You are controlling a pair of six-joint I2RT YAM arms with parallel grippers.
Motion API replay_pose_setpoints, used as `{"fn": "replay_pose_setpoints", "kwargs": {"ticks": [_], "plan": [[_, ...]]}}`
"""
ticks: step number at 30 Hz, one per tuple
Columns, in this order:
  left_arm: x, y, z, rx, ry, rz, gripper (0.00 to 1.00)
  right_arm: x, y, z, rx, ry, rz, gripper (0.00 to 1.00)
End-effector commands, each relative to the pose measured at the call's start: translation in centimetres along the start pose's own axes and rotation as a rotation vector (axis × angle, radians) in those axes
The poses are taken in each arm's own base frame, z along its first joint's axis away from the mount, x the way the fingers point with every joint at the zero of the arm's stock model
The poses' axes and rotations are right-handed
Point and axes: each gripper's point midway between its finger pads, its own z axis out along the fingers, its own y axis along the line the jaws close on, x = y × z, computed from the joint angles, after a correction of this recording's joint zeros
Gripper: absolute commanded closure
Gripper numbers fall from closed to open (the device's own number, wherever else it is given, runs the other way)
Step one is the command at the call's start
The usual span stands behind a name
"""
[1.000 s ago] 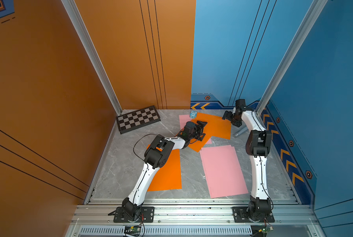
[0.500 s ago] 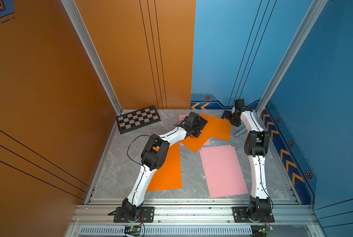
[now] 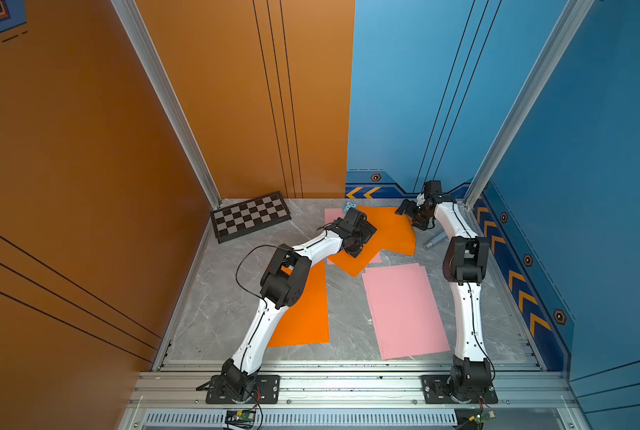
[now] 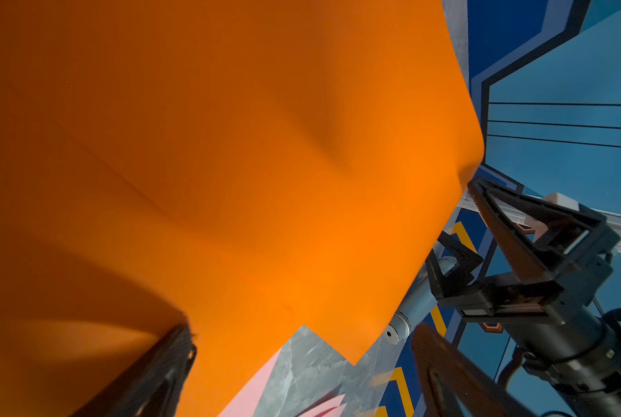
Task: Sort the scattered colored papers by color
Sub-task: Pick up the colored paper.
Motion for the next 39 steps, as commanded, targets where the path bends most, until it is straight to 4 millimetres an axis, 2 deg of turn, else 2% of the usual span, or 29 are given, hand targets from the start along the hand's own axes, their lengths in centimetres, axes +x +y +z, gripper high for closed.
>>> {"fn": "replay_pose_setpoints", "kwargs": {"ticks": [1,5,9,15,19,20,25,29,39], "plan": [[0.6,3.6,2.0,-0.101,0.016,-0.017,0.02,5.5,0.3,2.0,-0.022,0.182,0.068,0.03],[0.9,4.0,2.6,-0.105,0.038,-0.033,0.02,6.6,1.8,1.6,-0.077,0.214,0.064,0.05],[1.0,3.8,2.8,-0.098,0.049,-0.035,0.02,6.8,2.0,0.9,-0.064,0.203,0.006,0.06],[0.7,3.7,2.8,-0.092,0.062,-0.047,0.02,7.1,2.1,-0.1,-0.060,0.196,-0.028,0.29],[0.4,3.5,2.4,-0.076,0.065,-0.052,0.02,6.6,3.0,-1.2,-0.088,0.175,0.000,0.47],[0.4,3.4,2.2,-0.067,0.067,-0.055,0.02,6.4,3.3,-1.5,-0.108,0.172,0.015,0.49],[0.0,2.2,1.4,0.001,0.062,-0.073,0.02,5.6,5.7,-3.2,-0.206,0.152,0.057,0.51],[0.2,1.7,1.4,0.041,0.085,-0.096,0.02,4.7,7.5,-4.5,-0.290,0.125,0.099,0.53],[-0.2,0.1,1.2,0.125,0.082,-0.133,0.02,4.9,8.6,-6.2,-0.351,0.108,0.139,0.58]]}}
